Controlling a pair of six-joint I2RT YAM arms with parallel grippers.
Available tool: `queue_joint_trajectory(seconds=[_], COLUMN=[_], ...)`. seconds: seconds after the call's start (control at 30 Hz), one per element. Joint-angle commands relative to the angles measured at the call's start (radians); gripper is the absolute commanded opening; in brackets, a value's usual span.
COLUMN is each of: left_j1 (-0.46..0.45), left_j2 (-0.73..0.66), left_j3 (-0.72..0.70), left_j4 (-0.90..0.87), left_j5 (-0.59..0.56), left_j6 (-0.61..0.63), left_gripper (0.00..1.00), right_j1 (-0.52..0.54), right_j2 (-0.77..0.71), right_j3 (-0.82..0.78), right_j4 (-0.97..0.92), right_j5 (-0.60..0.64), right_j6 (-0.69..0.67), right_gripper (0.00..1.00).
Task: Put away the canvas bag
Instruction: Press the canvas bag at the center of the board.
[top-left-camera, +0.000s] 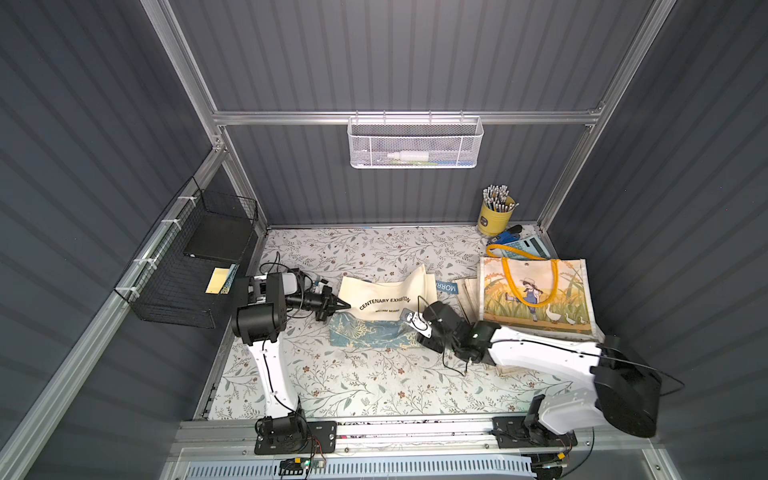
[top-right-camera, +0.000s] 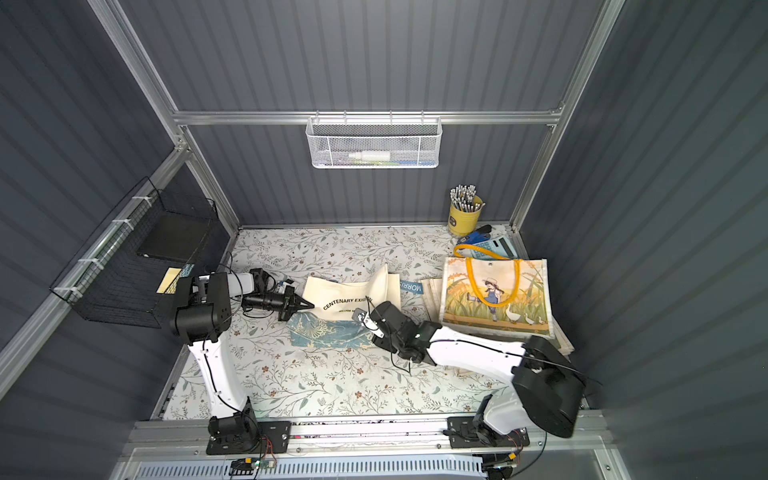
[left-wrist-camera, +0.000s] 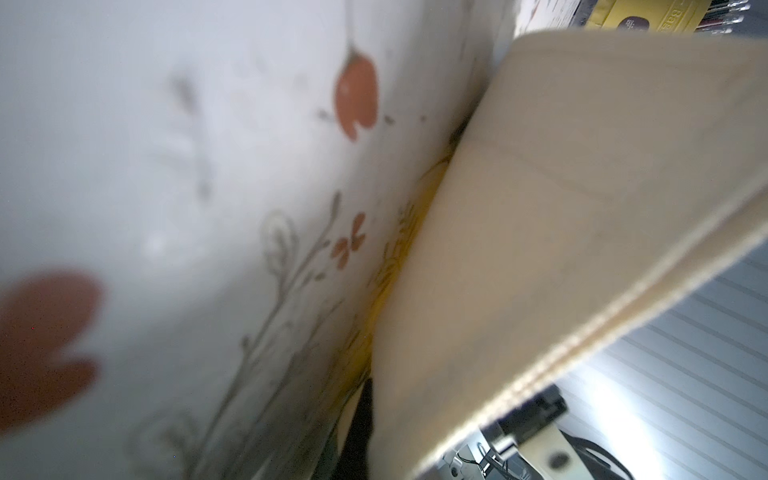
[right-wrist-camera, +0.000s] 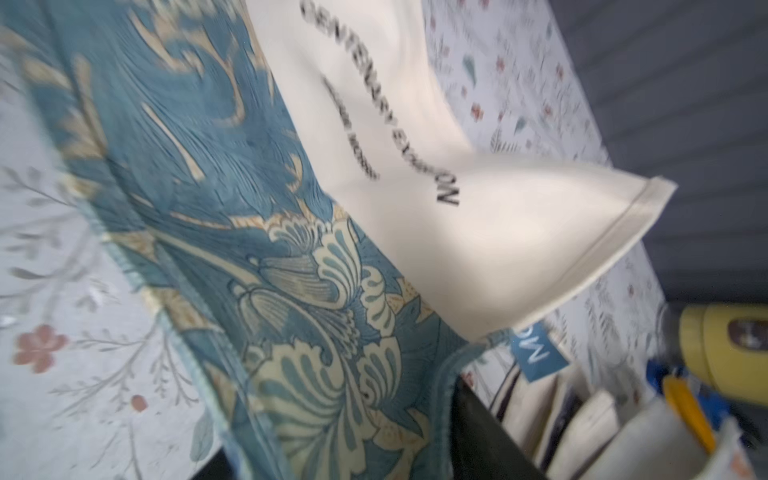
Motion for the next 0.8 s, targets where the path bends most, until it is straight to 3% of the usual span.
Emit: queue_joint_trajectory(seconds=[0.0,0.1,0.17,0.27,0.33,0.4,0.43,0.6,0.7,0.77], left_j1=[-0.025,-0.03,-0.036,-0.039,-0.039,-0.038,-0.037,-0.038,-0.038,-0.038], left_j2=[-0.032,-0.04,-0.052,-0.064,-0.07,-0.074,-0.07,-0.065,-0.069,-0.078], left_j3=[0.003,-0.002,-0.025,-0.047,-0.05,-0.048,-0.043,-0.034,-0.033,-0.036], left_j4=[-0.025,0.009,0.048,0.072,0.072,0.077,0.077,0.071,0.06,0.058], left_j5=[-0.048,-0.046,-0.05,-0.063,-0.082,-0.094,-0.094,-0.092,-0.099,-0.105], left_j6=[0.026,-0.001,-0.032,-0.055,-0.058,-0.061,-0.061,-0.054,-0.036,-0.03], left_gripper=[0.0,0.0,0.0,0.0,0.0,0.0,0.0,0.0,0.0,0.0], right_j1=[-0.054,-0.088,-0.09,-0.098,-0.117,-0.158,-0.186,-0.307,-0.385,-0.42], right_j2=[-0.044,0.095,0.223,0.272,0.211,0.108,0.048,-0.192,-0.171,-0.062], right_j3=[0.109,0.28,0.429,0.47,0.409,0.295,0.242,0.092,0.105,0.137], right_j4=[0.053,-0.067,-0.226,-0.268,-0.226,-0.161,-0.141,-0.06,-0.03,-0.058], right_j5=[-0.322,-0.372,-0.423,-0.511,-0.554,-0.566,-0.577,-0.56,-0.622,-0.665], right_j6=[0.043,0.061,0.065,0.116,0.168,0.237,0.259,0.396,0.528,0.635], right_gripper=[0.68,0.66,0.57,0.49,0.54,0.81,0.84,0.84,0.81,0.8])
